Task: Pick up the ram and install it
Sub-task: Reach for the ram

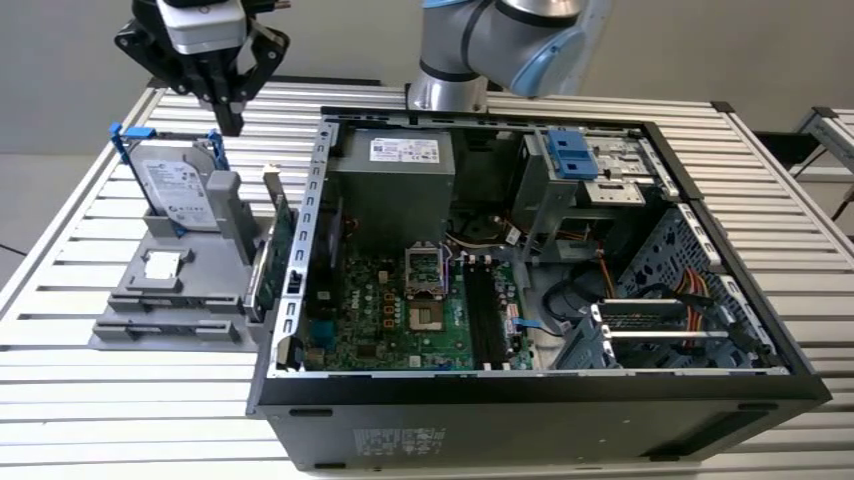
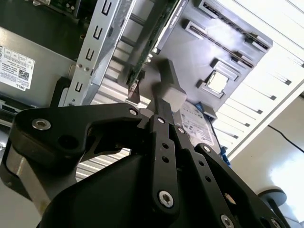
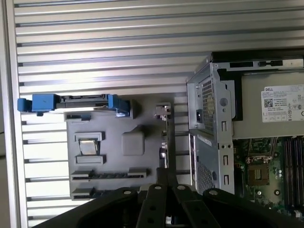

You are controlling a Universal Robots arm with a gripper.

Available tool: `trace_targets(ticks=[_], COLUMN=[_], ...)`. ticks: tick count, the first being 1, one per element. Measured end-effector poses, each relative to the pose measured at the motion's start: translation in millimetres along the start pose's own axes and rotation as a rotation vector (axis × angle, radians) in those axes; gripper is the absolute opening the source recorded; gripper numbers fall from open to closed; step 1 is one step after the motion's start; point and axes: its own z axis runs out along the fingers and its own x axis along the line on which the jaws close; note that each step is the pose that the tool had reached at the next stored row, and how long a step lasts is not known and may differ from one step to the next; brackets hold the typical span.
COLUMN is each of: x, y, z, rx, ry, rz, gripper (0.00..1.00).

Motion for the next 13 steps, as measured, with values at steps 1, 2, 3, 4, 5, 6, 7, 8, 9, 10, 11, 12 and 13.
trace_targets(ticks=[1,2,3,4,5,6,7,8,9,10,11,12,13], x=[1.6,3.1,4.8,6.5,8.5,10.4,12.2,14.2,15.8,17.6,19.2,20.8,22.3], y=[-0.1,-0.2,-0.3,-0.4,-0.6,-0.7,-0.8,-1.0,-1.1,-1.3,-1.4,-1.5,-1.6], z=[0.0,0.0,0.0,0.0,0.0,0.0,0.0,-0.1,-0.1,0.0,0.0,0.0,-0.1], rx=[0.0,0.0,0.0,0.0,0.0001,0.0,0.0,0.0,0.0,0.0,0.0,0.0,0.0], ry=[0.0,0.0,0.0001,0.0001,0.0001,0.0,0.0,0.0001,0.0,0.0,0.0,0.0,0.0], rz=[0.0,0.0,0.0,0.0,0.0,0.0,0.0,0.0,0.0,0.0,0.0,0.0,0.0], gripper=[0.0,0.0,0.0,0.0,0.0,0.0,0.0,0.0,0.0,0.0,0.0,0.0,0.0])
